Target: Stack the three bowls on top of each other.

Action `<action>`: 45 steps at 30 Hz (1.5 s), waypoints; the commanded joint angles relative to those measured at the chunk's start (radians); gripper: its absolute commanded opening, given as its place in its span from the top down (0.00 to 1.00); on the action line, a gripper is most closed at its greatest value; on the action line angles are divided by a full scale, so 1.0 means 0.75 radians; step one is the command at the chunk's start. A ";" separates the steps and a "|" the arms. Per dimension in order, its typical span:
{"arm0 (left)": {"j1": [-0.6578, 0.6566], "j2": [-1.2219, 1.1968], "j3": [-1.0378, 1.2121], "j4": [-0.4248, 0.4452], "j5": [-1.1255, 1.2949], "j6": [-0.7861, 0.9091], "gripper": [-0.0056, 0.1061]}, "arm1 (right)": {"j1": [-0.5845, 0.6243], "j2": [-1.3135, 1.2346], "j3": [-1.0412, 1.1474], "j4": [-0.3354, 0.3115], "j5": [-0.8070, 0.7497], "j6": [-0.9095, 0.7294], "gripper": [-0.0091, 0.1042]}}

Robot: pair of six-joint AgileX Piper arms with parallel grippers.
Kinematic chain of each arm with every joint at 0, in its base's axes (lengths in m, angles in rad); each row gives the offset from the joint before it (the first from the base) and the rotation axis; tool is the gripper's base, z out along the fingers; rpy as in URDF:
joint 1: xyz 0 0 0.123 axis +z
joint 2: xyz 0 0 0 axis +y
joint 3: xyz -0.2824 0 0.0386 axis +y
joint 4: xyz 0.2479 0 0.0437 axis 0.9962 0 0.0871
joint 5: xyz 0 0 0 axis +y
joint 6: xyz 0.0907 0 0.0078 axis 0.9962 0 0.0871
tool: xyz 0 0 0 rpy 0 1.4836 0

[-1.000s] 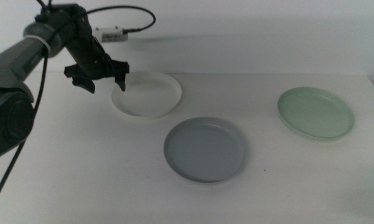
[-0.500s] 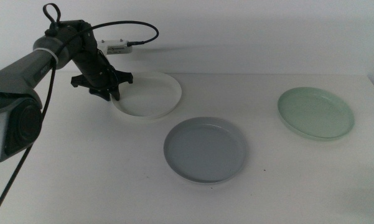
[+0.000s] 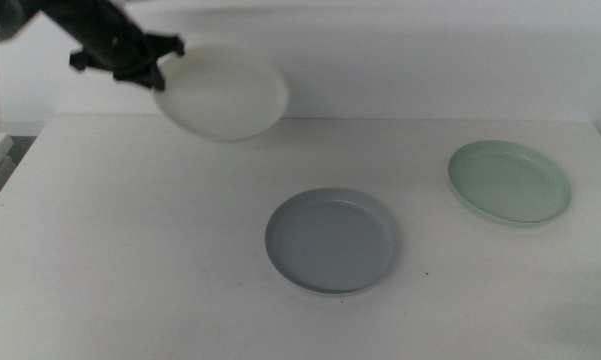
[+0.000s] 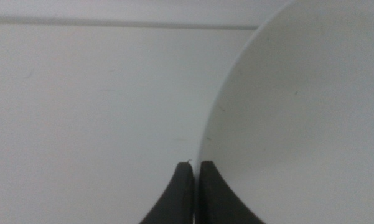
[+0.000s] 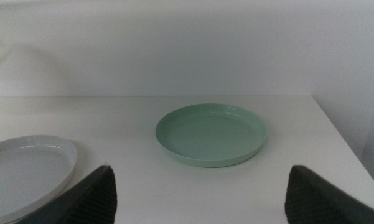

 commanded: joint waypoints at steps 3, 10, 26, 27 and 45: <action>-0.143 -0.317 0.407 0.064 -0.202 -0.125 0.97 | -0.006 -0.005 0.004 -0.010 -0.018 -0.006 0.10; -0.362 -0.610 0.980 0.052 -0.559 -0.298 0.97 | -0.006 -0.005 0.004 -0.010 -0.018 -0.006 0.10; -0.476 -0.312 1.008 -0.029 -0.593 -0.315 0.97 | -0.006 -0.005 0.004 -0.010 -0.018 -0.006 0.10; -0.476 -0.301 1.008 -0.040 -0.606 -0.309 0.96 | -0.006 -0.005 0.004 -0.010 -0.018 -0.006 0.10; -0.432 -0.444 0.929 -0.094 -0.300 0.075 0.33 | -0.006 -0.005 0.004 -0.010 -0.018 -0.006 0.10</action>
